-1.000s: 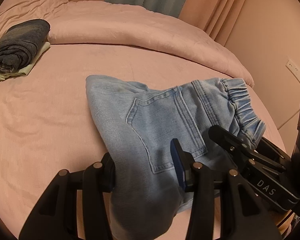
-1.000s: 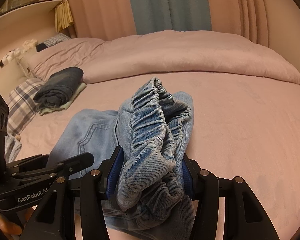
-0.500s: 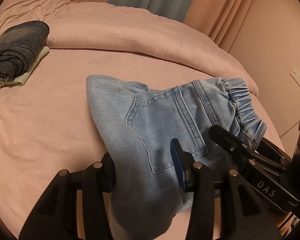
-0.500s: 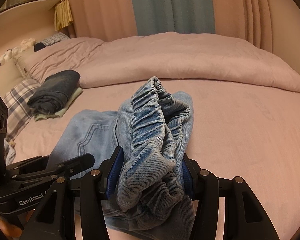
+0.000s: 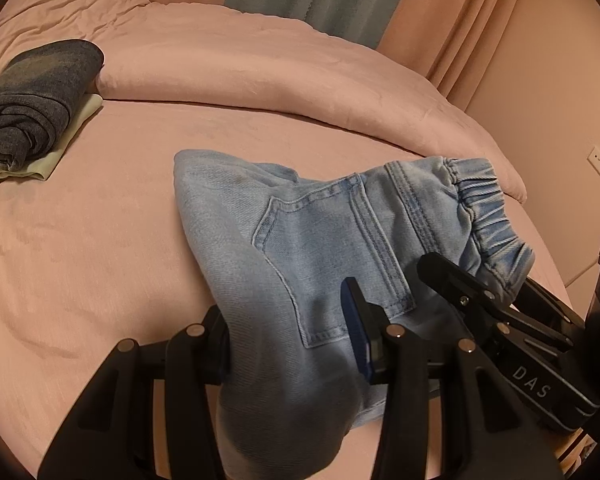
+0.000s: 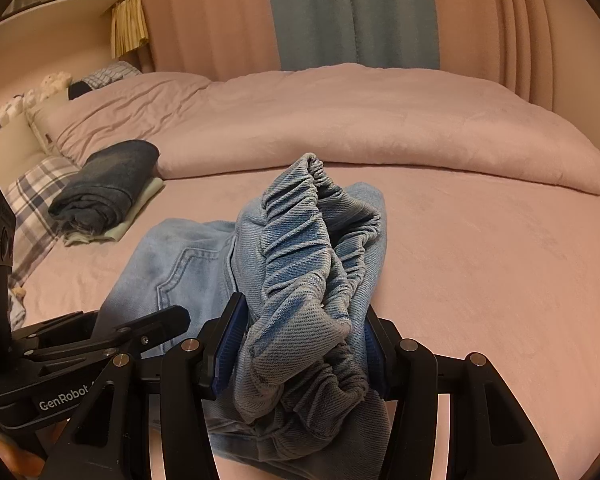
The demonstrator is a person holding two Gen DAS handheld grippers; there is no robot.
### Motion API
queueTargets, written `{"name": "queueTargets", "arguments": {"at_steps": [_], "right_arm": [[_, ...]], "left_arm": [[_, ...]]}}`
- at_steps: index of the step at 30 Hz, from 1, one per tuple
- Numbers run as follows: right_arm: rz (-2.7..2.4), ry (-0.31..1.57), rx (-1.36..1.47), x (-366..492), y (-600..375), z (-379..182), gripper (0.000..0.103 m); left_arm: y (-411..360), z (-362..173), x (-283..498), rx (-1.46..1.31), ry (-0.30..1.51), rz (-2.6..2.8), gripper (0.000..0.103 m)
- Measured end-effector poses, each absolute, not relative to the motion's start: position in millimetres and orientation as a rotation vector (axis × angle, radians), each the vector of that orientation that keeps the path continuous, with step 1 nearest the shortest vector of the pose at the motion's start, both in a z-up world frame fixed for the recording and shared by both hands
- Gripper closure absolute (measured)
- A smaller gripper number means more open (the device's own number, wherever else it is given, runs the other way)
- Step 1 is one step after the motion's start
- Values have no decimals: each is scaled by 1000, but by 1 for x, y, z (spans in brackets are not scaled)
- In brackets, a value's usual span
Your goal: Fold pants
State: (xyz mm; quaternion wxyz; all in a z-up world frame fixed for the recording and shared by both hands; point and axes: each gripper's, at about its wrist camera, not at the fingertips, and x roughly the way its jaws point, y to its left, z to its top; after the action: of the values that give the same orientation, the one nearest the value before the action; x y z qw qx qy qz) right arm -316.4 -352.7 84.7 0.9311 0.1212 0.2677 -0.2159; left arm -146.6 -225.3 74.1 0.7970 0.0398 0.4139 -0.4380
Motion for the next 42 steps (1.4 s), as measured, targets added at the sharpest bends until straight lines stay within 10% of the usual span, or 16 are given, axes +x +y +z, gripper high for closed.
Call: {"name": "queueTargets", "arguments": {"at_steps": [42], "right_arm": [[-444, 541, 249, -296, -360, 84, 48]], "left_arm": [[-240, 76, -134, 101, 877, -923, 58]]}}
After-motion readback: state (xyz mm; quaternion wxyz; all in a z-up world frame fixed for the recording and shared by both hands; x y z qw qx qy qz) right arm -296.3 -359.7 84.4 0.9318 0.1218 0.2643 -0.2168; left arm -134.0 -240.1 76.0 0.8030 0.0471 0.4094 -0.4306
